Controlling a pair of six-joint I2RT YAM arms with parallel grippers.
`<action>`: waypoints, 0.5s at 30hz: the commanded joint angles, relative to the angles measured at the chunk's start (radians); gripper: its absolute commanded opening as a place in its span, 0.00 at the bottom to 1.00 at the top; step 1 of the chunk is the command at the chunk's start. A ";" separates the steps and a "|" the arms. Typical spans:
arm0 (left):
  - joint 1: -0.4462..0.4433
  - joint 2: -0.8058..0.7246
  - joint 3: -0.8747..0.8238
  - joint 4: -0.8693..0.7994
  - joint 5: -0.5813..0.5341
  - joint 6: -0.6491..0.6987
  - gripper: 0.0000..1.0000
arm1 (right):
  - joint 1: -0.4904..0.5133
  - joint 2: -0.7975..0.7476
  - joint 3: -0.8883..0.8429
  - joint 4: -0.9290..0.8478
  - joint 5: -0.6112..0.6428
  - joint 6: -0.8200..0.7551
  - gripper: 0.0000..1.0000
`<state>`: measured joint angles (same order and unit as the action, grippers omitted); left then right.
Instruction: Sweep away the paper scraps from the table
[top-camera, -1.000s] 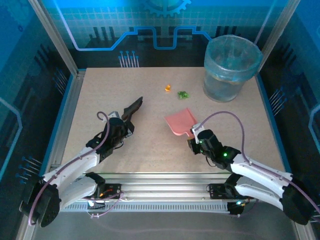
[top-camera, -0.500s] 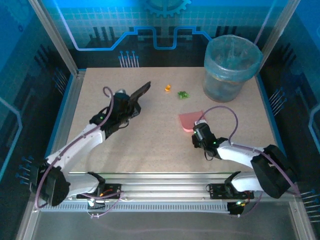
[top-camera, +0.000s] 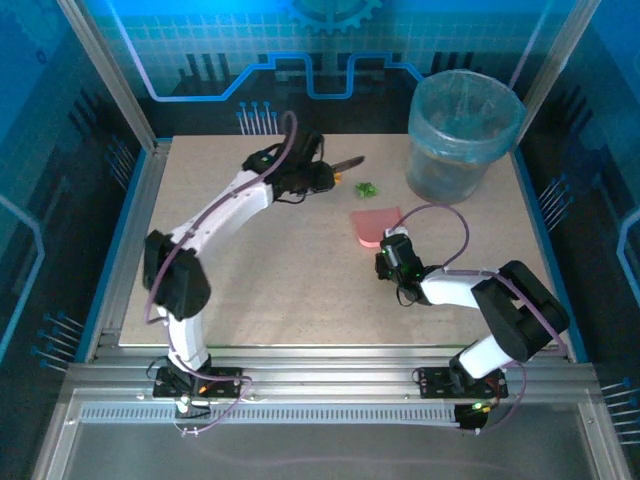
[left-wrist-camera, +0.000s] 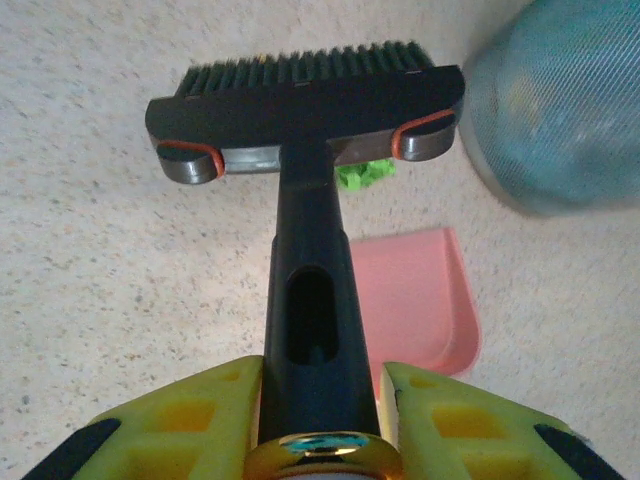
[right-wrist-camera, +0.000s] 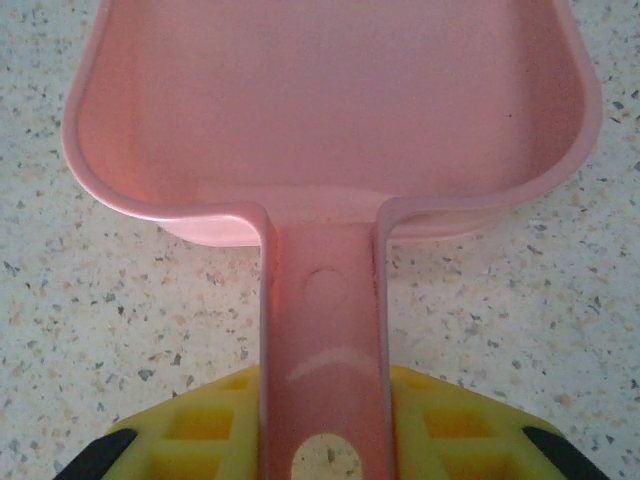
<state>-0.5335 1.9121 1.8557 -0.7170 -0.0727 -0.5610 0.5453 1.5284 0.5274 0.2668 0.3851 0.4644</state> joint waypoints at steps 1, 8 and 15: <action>-0.022 0.085 0.165 -0.171 0.024 0.069 0.00 | -0.013 0.004 -0.022 0.037 0.002 0.035 0.00; -0.046 0.303 0.493 -0.312 0.005 0.124 0.00 | -0.013 0.011 -0.015 0.035 -0.019 0.037 0.00; -0.054 0.437 0.676 -0.346 0.011 0.148 0.00 | -0.013 0.016 -0.010 0.032 -0.018 0.036 0.00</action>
<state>-0.5812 2.3154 2.4622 -1.0210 -0.0654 -0.4435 0.5423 1.5284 0.5213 0.2871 0.3779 0.4797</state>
